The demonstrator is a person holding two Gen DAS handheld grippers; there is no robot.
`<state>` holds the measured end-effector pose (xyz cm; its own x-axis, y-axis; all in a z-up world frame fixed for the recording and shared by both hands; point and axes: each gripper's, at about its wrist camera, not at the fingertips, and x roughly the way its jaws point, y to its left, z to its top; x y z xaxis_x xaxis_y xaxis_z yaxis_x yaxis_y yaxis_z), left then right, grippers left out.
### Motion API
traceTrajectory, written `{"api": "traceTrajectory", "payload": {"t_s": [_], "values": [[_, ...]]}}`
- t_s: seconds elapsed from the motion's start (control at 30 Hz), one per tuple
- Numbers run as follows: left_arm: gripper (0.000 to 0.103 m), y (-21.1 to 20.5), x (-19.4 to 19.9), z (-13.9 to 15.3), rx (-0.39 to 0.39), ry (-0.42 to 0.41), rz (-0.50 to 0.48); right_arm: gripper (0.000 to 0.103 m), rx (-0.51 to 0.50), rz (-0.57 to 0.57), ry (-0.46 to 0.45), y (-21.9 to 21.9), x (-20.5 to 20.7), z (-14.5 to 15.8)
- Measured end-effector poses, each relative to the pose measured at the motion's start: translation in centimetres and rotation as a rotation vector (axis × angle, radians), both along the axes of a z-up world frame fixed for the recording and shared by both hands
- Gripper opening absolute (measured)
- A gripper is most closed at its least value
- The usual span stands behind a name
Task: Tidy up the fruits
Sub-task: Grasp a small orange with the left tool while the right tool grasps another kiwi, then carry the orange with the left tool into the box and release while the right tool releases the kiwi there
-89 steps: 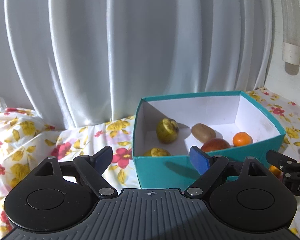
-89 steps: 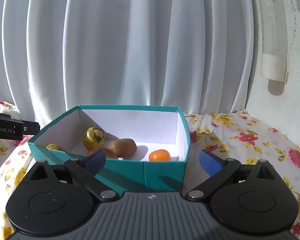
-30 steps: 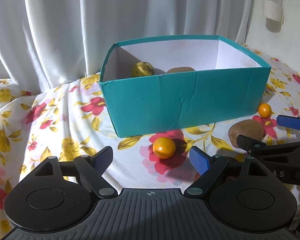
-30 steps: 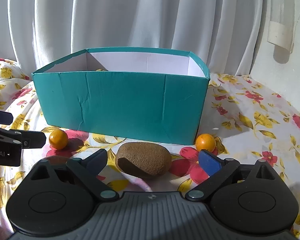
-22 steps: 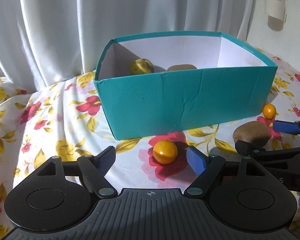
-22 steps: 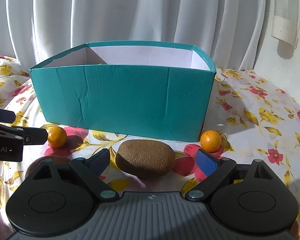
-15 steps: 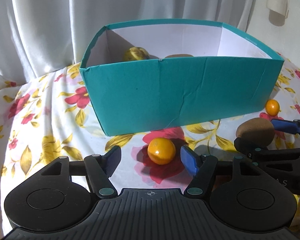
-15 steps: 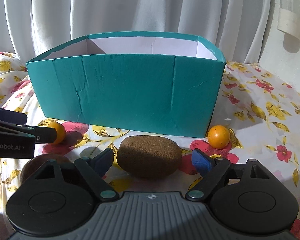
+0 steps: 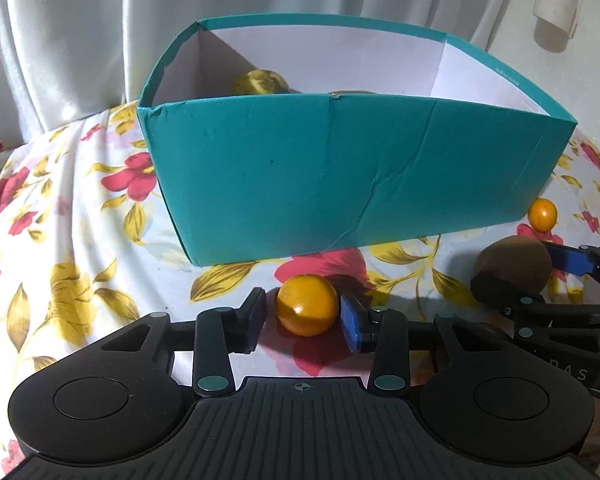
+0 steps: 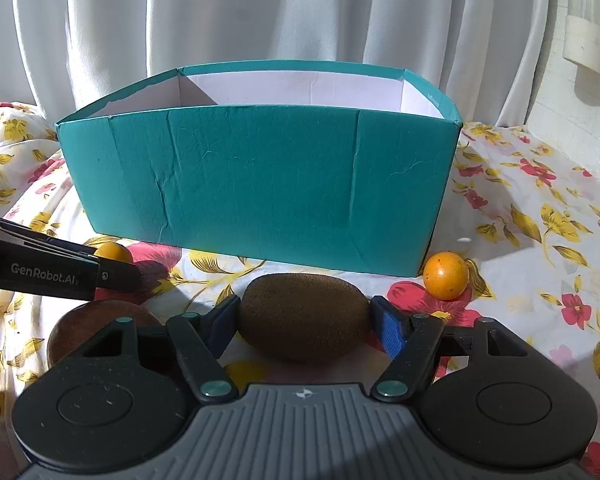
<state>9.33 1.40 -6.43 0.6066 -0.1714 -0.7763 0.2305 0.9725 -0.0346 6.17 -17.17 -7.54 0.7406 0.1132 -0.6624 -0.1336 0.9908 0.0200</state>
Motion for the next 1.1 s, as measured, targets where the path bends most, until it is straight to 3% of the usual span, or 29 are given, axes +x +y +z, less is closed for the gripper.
{"api": "traceTrajectory", "payload": {"t_s": [0.27,0.57,0.87,1.1], "values": [[0.036,0.0,-0.3,0.2,0.019,-0.006,-0.004,0.071,0.006,-0.004,0.004,0.0,0.1,-0.1],[0.036,0.4,-2.0,2.5,0.023,-0.065,0.020,0.069,-0.027,-0.019,-0.017,0.0,-0.7,0.6],[0.036,-0.6,-2.6,5.2,0.089,-0.097,0.079,0.069,0.005,-0.053,-0.097,-1.4,-2.0,4.1],[0.036,-1.7,-1.5,9.5,0.127,-0.167,0.126,0.069,0.021,-0.051,-0.203,-2.1,-1.6,8.6]]}}
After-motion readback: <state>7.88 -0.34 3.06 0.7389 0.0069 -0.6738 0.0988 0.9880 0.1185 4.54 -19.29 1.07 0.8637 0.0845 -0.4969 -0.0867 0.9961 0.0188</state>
